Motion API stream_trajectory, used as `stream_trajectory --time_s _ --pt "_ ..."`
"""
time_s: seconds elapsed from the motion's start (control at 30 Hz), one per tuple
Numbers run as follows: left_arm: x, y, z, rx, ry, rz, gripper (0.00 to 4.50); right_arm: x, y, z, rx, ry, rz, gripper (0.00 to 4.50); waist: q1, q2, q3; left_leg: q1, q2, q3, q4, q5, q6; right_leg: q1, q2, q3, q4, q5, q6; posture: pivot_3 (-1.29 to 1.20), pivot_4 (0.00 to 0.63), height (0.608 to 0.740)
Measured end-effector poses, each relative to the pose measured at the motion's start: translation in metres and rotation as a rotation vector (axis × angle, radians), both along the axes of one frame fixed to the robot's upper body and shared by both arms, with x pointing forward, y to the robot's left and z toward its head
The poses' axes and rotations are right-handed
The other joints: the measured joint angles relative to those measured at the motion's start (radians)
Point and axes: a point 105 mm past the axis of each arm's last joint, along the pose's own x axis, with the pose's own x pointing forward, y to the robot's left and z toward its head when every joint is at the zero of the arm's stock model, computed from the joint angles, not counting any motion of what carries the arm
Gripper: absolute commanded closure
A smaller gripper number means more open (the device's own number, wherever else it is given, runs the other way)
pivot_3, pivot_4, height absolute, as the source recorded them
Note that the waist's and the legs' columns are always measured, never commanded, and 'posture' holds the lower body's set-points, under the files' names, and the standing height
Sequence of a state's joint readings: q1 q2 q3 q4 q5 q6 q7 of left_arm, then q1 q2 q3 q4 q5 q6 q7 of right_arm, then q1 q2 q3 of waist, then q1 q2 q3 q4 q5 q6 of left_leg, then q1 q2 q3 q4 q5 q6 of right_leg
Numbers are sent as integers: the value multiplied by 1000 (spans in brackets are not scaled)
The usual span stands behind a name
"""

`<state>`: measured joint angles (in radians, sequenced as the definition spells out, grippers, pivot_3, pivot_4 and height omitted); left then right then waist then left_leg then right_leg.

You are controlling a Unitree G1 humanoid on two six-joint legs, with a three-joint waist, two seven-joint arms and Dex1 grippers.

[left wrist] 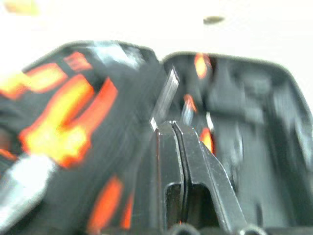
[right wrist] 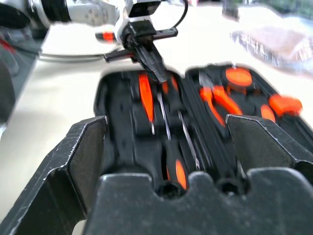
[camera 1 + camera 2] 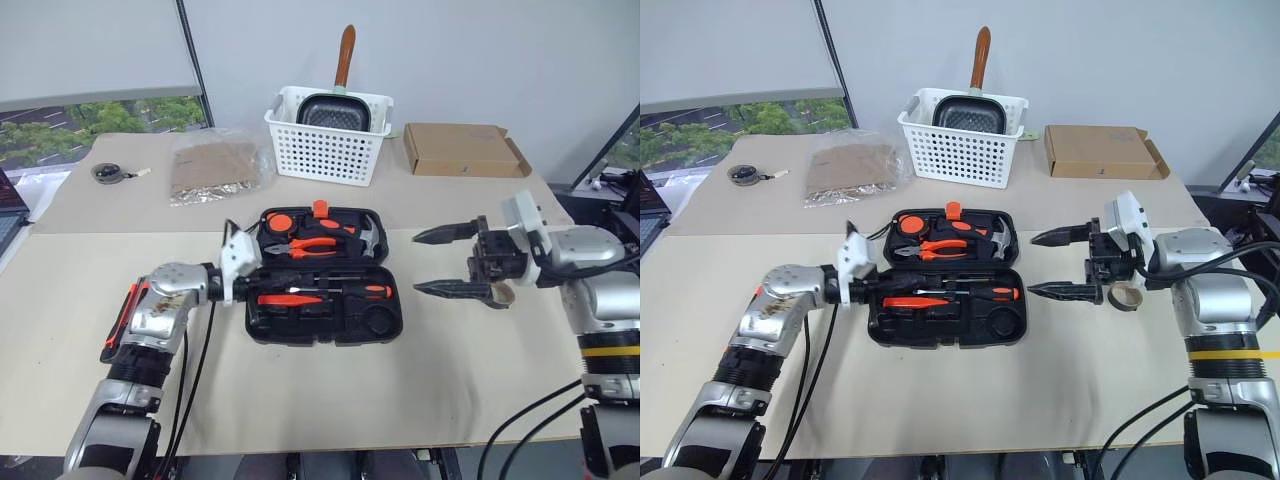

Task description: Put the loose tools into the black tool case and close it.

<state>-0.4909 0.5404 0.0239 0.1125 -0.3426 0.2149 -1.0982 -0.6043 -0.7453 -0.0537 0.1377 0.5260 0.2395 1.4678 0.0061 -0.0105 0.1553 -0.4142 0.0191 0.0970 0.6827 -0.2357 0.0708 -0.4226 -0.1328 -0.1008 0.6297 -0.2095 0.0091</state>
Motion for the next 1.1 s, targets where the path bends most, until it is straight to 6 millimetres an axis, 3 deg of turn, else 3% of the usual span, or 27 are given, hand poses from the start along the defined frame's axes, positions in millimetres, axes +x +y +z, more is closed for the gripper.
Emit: stream_trajectory --time_s 0.1,0.2,0.23,0.47,0.63,0.93,0.97,1.0,1.1 --pt "0 38 20 -40 -50 229 3798 1 8 6 38 -8 25 0 -5 0 0 1 0 0 -2 0 0 1 0 0 0 0 0 0 150 700" --pt "-8 77 26 -75 -48 456 2666 3 15 6 69 0 53 0 -4 0 0 1 -1 0 -2 0 0 1 0 1 -1 0 0 0 150 700" --pt "-12 85 25 -76 -41 496 2189 3 16 6 73 3 57 0 -4 0 0 1 -1 0 -2 0 0 1 -1 0 -1 0 0 0 150 700" --pt "-60 164 -16 -54 78 978 54 13 15 1 74 36 80 0 3 -1 0 2 -1 -1 -2 -3 -5 1 -1 0 -1 0 1 0 150 700" --pt "-78 187 -45 19 202 1135 54 18 17 4 62 16 91 0 9 -1 0 3 -1 -1 -2 -4 -10 -1 -2 -1 -2 0 1 0 150 700" --pt "-84 190 -81 18 403 1200 54 22 15 4 54 17 81 0 7 0 0 3 -1 0 -3 -3 -11 1 -8 -2 -1 2 -1 0 150 700" --pt "-82 188 -83 -19 416 1207 585 22 15 4 53 17 82 0 9 1 0 3 -1 0 -3 -3 -11 0 -10 -2 -1 2 -1 0 150 700" --pt "-81 188 -84 -40 419 1218 734 22 15 4 53 17 82 0 9 1 0 3 -1 0 -3 -3 -11 0 -10 -3 -1 2 -1 0 150 700" --pt "-77 194 -82 -144 424 1271 1858 22 15 4 53 14 83 0 10 1 0 4 -2 -1 -3 -3 -11 1 -11 -4 -1 2 -1 0 150 700"
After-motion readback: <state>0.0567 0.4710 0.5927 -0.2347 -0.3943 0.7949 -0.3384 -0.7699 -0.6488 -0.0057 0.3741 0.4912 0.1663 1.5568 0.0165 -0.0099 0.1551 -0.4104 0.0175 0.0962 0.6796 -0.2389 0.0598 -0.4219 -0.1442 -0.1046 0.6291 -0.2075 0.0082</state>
